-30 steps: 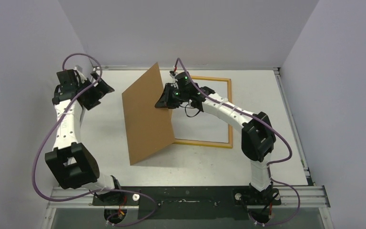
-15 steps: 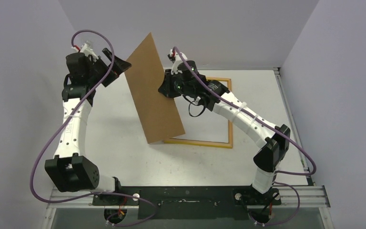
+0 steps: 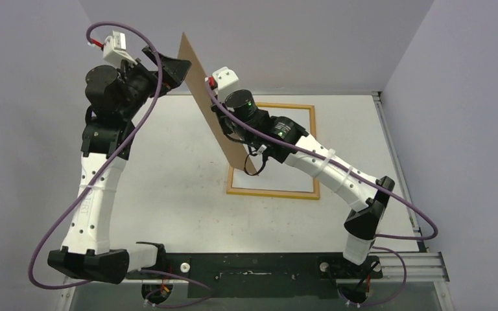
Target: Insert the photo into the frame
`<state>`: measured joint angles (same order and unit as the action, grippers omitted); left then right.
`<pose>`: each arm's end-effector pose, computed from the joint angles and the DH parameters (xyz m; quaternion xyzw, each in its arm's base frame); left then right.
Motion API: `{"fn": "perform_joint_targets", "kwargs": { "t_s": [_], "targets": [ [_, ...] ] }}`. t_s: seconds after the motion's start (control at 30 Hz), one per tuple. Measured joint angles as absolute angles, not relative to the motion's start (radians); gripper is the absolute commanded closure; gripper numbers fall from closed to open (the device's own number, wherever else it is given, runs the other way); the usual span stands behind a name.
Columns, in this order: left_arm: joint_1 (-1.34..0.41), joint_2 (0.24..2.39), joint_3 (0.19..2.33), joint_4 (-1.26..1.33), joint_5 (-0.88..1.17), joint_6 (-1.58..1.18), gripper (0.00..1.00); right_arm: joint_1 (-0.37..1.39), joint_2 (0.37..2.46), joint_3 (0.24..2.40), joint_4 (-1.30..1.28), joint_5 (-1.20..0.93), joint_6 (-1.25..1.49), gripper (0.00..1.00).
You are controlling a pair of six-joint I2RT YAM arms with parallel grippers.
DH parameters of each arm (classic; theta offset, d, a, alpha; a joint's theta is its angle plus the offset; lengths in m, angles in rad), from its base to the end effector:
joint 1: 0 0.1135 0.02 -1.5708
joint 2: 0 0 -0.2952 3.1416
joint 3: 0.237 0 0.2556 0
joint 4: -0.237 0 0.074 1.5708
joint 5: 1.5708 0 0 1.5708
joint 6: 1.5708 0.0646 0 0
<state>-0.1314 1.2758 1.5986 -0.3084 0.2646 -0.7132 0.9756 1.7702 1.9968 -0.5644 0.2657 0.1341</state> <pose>0.2824 -0.0544 0.5336 -0.1096 0.6936 -0.3738 0.6060 0.2583 0.3513 0.4720 -0.2604 0.7695 0.2100 0.5441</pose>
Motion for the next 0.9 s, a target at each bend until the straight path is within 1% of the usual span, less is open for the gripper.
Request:
{"fn": "perform_joint_targets", "kwargs": {
  "t_s": [0.2,0.23,0.3,0.37,0.43,0.53,0.67,0.9],
  "targets": [
    [-0.146,1.226,1.621,-0.285,0.230,-0.702,0.03,1.058,1.769,1.997,-0.539,0.352,0.036,1.00],
    [-0.148,1.219,1.621,-0.282,0.228,-0.701,0.04,1.074,1.769,1.998,-0.533,0.371,0.012,1.00],
    [-0.149,1.208,1.621,-0.282,0.217,-0.702,0.09,1.106,1.772,2.007,-0.525,0.414,-0.038,1.00],
    [-0.149,1.201,1.627,-0.290,0.197,-0.712,0.18,1.135,1.777,2.019,-0.509,0.459,-0.093,1.00],
    [-0.149,1.201,1.644,-0.318,0.165,-0.732,0.21,1.158,1.779,2.022,-0.487,0.501,-0.146,1.00],
    [-0.149,1.201,1.673,-0.379,0.119,-0.765,0.21,1.191,1.781,2.020,-0.436,0.574,-0.244,1.00],
    [-0.149,1.185,1.678,-0.443,0.079,-0.807,0.21,1.222,1.781,1.978,-0.308,0.683,-0.413,1.00],
    [-0.149,1.164,1.682,-0.497,0.101,-0.858,0.18,1.232,1.808,1.857,-0.074,0.833,-0.701,1.00]
  ]
}}
